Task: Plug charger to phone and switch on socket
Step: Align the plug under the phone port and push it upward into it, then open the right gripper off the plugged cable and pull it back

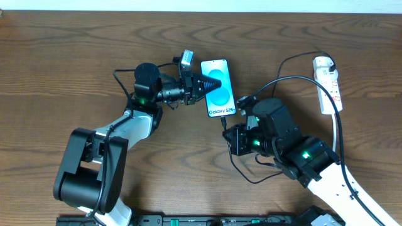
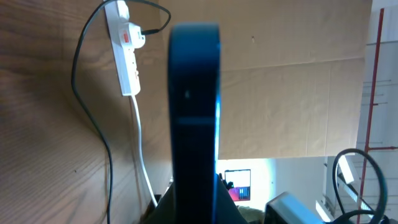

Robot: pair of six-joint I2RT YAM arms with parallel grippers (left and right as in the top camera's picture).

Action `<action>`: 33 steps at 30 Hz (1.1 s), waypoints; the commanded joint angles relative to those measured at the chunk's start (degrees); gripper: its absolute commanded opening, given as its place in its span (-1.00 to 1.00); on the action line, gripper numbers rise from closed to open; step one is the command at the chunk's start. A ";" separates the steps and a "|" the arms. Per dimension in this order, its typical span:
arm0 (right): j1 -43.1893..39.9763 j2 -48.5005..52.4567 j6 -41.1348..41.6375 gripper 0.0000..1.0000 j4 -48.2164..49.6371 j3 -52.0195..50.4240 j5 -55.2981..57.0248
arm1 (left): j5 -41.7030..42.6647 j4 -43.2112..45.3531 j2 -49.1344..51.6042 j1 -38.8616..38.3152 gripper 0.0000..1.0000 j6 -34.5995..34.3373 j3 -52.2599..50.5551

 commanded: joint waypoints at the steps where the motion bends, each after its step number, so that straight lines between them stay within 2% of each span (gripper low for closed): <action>1: -0.20 0.17 -1.38 -0.98 2.40 1.33 3.41 | 4.39 0.52 -0.79 -0.20 -0.85 1.03 1.55; 8: -0.20 1.05 -1.38 -0.98 5.29 1.33 7.32 | 5.29 1.42 -0.81 -0.20 -0.86 2.12 1.55; 24: -1.05 5.29 -3.08 -0.98 18.43 1.38 7.45 | 9.99 2.25 -0.81 -1.70 -0.86 2.32 1.18; 33: -3.96 5.25 -1.31 -0.96 20.76 1.38 7.45 | 10.25 2.29 -0.81 -1.70 -0.85 2.73 -0.70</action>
